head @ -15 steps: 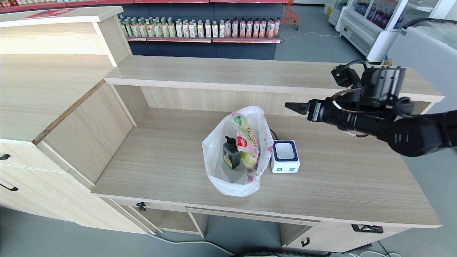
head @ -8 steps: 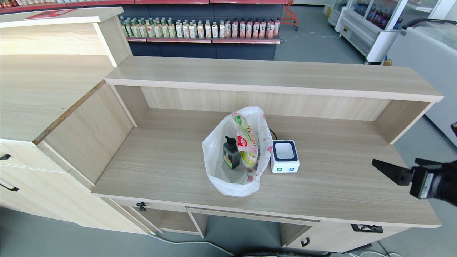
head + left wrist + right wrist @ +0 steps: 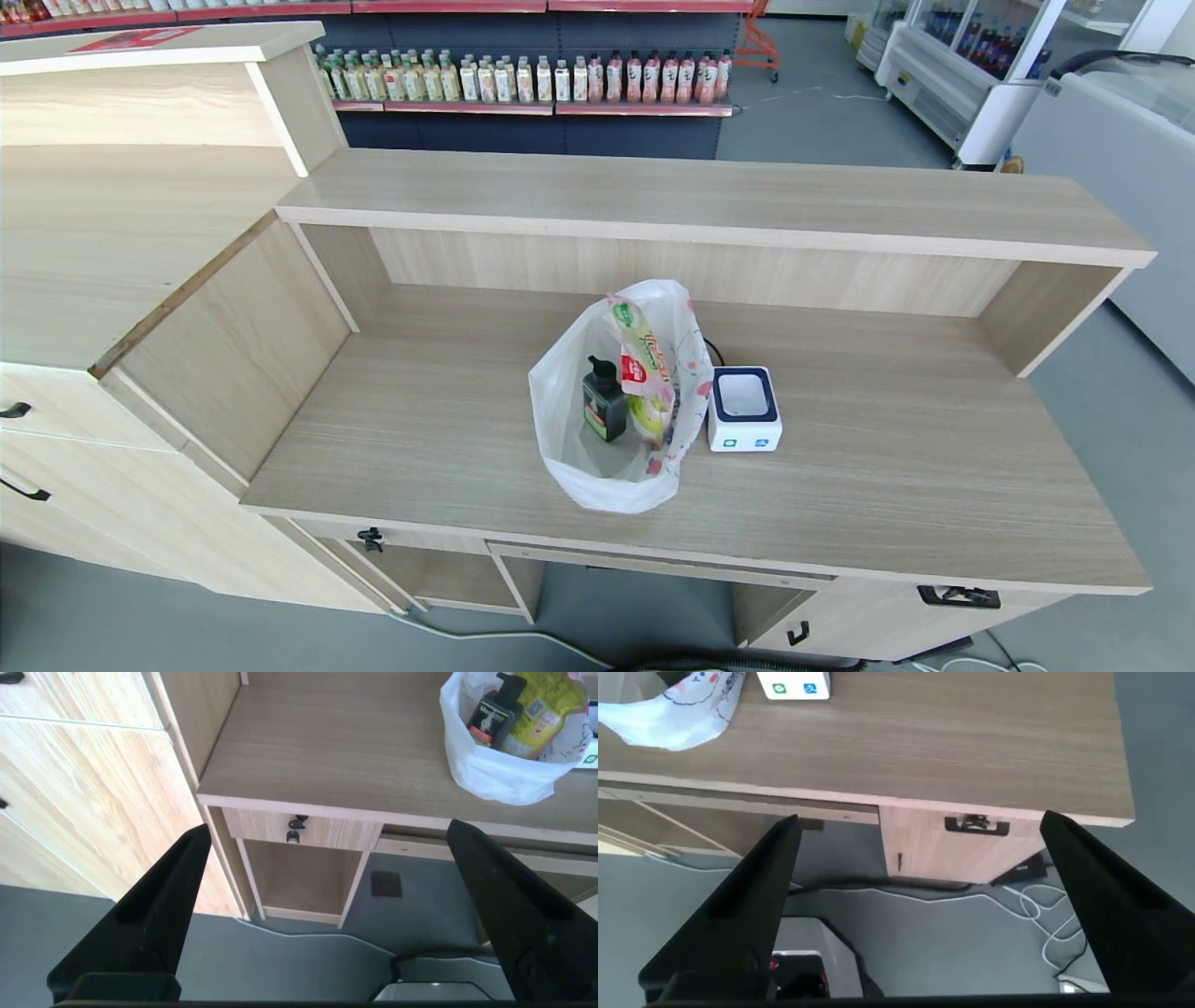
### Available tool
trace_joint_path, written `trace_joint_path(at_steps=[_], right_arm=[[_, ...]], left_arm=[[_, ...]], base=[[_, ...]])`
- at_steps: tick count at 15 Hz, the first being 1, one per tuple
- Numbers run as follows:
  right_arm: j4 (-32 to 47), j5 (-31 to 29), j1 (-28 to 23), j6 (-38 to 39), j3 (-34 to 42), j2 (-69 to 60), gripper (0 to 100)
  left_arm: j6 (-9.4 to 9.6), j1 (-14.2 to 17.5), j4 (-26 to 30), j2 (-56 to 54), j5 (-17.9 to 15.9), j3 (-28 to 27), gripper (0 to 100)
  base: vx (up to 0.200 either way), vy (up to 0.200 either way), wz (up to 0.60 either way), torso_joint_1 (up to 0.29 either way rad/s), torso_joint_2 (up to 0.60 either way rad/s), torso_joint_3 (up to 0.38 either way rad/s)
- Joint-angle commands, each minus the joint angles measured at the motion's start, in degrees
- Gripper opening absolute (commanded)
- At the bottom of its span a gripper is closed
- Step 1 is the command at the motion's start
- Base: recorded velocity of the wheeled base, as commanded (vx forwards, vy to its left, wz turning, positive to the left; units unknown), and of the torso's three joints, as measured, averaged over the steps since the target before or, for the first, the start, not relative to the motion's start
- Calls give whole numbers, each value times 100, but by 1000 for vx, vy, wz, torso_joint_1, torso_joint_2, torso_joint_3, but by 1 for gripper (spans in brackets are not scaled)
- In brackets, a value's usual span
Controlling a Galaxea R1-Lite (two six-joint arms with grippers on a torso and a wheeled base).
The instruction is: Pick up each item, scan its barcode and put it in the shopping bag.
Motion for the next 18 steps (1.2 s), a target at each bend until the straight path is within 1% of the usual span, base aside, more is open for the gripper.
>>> trace_joint_path(at_steps=[1, 16, 17, 18], right_arm=[[545, 93, -404, -65, 96, -1224, 100], [642, 128, -404, 49, 96, -1224, 100], [651, 137, -325, 58, 96, -1224, 100], [651, 154, 62, 137, 96, -1347, 100]], left_arm=[[-2, 2, 2, -2, -1, 1, 100], [-2, 2, 2, -2, -1, 1, 100], [-11, 2, 2, -2, -1, 1, 100], [-2, 2, 2, -2, -1, 1, 100]], base=[[0, 0, 0, 0, 0, 0], [0, 0, 0, 0, 0, 0], [0, 0, 0, 0, 0, 0], [0, 0, 0, 0, 0, 0]])
